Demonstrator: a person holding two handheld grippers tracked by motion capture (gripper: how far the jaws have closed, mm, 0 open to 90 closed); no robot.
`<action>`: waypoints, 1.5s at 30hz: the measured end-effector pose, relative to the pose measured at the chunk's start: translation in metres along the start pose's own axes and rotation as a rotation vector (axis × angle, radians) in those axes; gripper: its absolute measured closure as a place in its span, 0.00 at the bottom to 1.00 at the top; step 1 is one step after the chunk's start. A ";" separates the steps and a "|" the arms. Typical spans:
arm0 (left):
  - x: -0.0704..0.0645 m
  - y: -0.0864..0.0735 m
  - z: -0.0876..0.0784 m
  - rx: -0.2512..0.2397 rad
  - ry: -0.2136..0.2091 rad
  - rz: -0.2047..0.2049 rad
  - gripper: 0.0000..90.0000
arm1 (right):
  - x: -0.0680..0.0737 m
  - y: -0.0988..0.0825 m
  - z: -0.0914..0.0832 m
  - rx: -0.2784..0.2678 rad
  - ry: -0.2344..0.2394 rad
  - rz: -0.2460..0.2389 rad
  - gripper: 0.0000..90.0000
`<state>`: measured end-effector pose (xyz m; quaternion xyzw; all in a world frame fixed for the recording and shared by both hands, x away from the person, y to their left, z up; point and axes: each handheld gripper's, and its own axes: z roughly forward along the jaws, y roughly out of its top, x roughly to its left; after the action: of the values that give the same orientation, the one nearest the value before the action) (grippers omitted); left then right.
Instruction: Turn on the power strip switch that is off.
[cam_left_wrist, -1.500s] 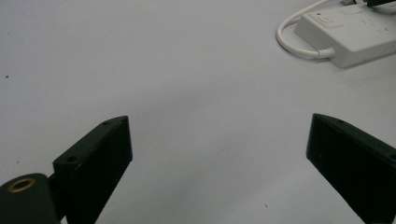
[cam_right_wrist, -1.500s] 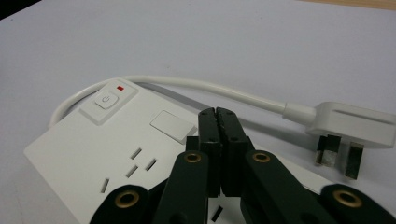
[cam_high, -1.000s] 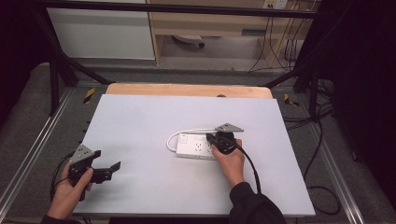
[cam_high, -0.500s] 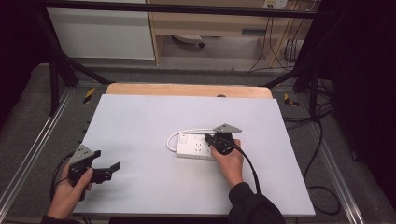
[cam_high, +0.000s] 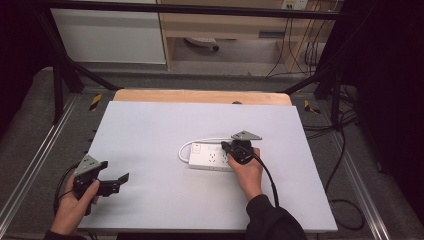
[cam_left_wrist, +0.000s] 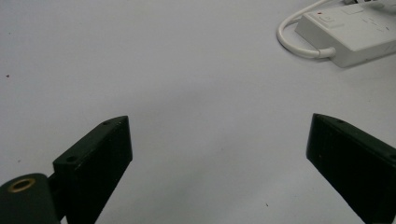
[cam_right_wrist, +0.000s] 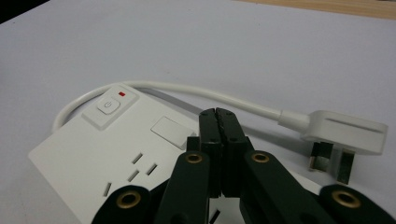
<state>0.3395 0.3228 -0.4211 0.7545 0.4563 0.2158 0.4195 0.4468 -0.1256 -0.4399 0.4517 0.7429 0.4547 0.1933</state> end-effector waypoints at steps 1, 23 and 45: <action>0.000 0.000 0.000 0.000 0.000 0.000 0.08 | 0.000 0.001 -0.001 -0.004 -0.002 0.002 1.00; 0.001 0.000 -0.001 0.001 0.002 0.000 0.08 | -0.009 0.011 -0.011 -0.035 -0.007 0.008 0.95; 0.001 0.000 0.000 0.005 0.004 -0.001 0.08 | -0.022 0.026 -0.036 -0.067 -0.017 0.021 0.71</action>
<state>0.3397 0.3241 -0.4212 0.7548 0.4580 0.2162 0.4169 0.4464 -0.1574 -0.4020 0.4567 0.7207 0.4775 0.2098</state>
